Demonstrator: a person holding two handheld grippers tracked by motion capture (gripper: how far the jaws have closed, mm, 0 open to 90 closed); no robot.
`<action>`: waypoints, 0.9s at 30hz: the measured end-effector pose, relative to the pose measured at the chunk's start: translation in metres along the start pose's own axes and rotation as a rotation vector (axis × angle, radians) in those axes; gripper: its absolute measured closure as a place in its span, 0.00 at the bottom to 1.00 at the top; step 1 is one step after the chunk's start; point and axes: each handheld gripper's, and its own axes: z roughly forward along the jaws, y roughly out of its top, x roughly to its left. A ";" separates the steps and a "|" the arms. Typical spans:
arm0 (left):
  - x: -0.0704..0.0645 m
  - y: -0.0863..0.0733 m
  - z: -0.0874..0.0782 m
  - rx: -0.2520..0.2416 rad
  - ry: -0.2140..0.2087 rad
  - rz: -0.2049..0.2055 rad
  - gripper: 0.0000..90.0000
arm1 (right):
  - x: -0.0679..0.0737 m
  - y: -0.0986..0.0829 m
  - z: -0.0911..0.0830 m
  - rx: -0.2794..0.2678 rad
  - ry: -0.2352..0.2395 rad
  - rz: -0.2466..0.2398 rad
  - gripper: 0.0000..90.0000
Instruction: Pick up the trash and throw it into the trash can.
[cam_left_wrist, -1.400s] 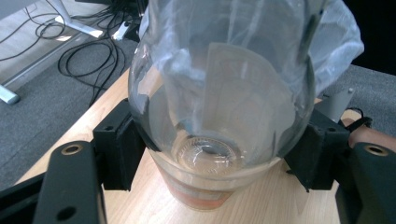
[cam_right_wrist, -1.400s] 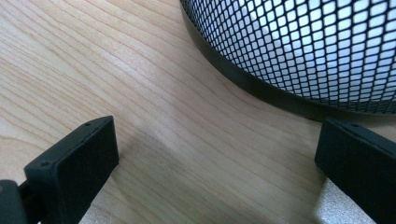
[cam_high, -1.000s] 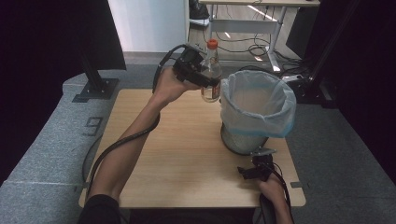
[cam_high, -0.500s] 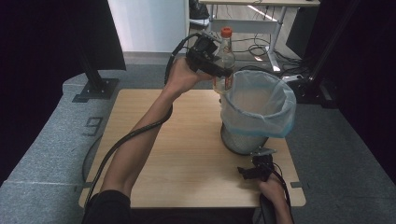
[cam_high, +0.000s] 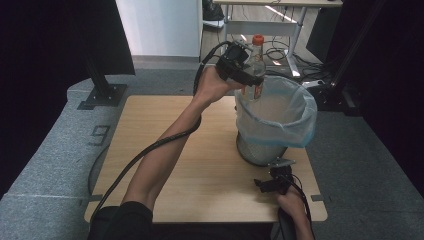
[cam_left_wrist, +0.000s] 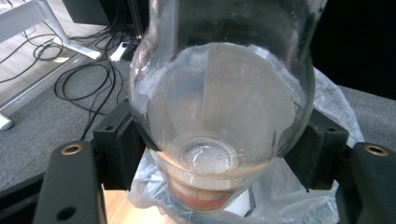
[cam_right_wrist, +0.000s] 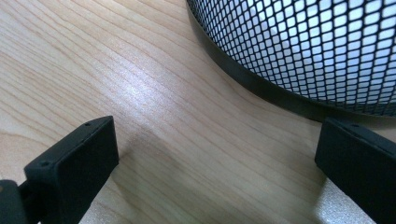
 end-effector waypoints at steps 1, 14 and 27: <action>0.000 -0.001 0.002 0.002 0.000 0.002 0.31 | 0.000 0.000 0.000 0.000 0.000 0.000 0.00; -0.001 -0.023 0.038 0.024 -0.012 -0.015 0.31 | 0.000 0.000 0.000 0.001 0.005 -0.005 0.00; -0.003 -0.043 0.062 0.071 -0.012 0.012 0.31 | 0.000 0.000 0.000 0.001 0.008 -0.011 0.00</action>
